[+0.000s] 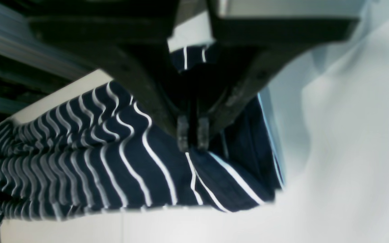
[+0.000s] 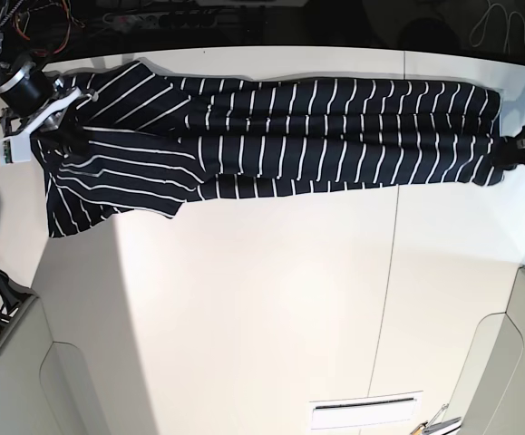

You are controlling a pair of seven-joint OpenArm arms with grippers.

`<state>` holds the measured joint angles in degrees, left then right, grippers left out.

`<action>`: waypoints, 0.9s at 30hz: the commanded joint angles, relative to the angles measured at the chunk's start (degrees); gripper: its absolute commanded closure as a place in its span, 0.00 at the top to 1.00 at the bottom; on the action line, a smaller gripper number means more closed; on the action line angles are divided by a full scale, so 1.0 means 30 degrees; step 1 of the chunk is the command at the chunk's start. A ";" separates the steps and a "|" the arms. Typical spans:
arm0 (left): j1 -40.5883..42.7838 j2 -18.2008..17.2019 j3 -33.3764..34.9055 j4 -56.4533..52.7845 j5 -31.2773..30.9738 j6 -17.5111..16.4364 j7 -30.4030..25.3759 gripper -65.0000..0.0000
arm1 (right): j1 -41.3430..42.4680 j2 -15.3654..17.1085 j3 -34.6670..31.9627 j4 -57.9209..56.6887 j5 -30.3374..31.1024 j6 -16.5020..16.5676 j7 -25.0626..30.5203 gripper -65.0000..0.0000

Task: Fold the T-shirt properly
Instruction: 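Press the folded edge down and release both grippers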

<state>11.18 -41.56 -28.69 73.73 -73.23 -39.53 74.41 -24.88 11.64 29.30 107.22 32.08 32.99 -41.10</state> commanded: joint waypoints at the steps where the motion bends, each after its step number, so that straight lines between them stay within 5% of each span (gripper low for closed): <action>1: -0.0044 -0.0517 -0.0197 0.0262 -0.0488 -0.0157 -0.0160 0.02 | 0.0095 -0.0095 0.0124 0.0189 -0.0160 0.0051 0.0444 0.00; 4: 0.0146 -0.0423 -0.0204 0.0262 -0.0532 -0.0157 -0.0160 0.06 | 0.0087 -0.0546 0.0124 -0.0168 -0.0408 -0.0131 0.0466 0.00; 7: 0.0153 -0.0386 -0.0204 0.0262 -0.0525 -0.0157 -0.0138 0.25 | 0.0095 -0.0721 0.0124 -0.0503 -0.0415 -0.0131 0.0466 0.00; 8: 0.0146 -0.0386 -0.0204 0.0262 -0.0532 -0.0157 -0.0146 0.33 | 0.0095 -0.0721 0.0124 -0.0517 -0.0423 -0.0138 0.0466 0.05; 11: 0.0138 -0.0386 -0.0313 0.0262 -0.0962 -0.0157 -0.0146 0.44 | 0.0095 -0.0714 0.0189 -0.0510 -0.0386 -0.0379 0.0423 0.40; 13: 0.0138 -0.0393 -0.0729 0.0262 -0.1188 -0.0157 -0.0146 0.44 | 0.0146 -0.0714 0.0408 -0.0415 -0.0226 -0.0372 0.0080 0.47; 22: 0.0153 -0.0386 -0.4750 0.0262 -0.2958 -0.0157 0.1821 0.44 | 0.0452 -0.0721 0.3177 0.0590 0.3475 -0.0335 -0.0554 0.46; 24: 0.0153 -0.0386 -0.4838 0.0262 -0.3082 -0.0157 0.1858 0.50 | 0.0838 -0.0721 0.3213 0.0583 0.3359 -0.0335 -0.0546 0.29; 26: 0.0350 -0.0372 -0.4830 0.0262 -0.3096 -0.0157 0.1668 0.62 | 0.1166 -0.0743 0.3177 0.0576 0.3300 -0.0342 -0.0546 0.03; 27: 0.0597 -0.0372 -0.4830 0.0262 -0.3067 -0.0157 0.1304 0.67 | 0.1217 -0.0780 0.3177 0.0561 0.3300 -0.0350 -0.0525 0.00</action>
<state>13.04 -41.08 -42.70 73.76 -80.99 -39.55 78.85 -21.10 8.71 38.54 107.94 41.12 31.73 -43.88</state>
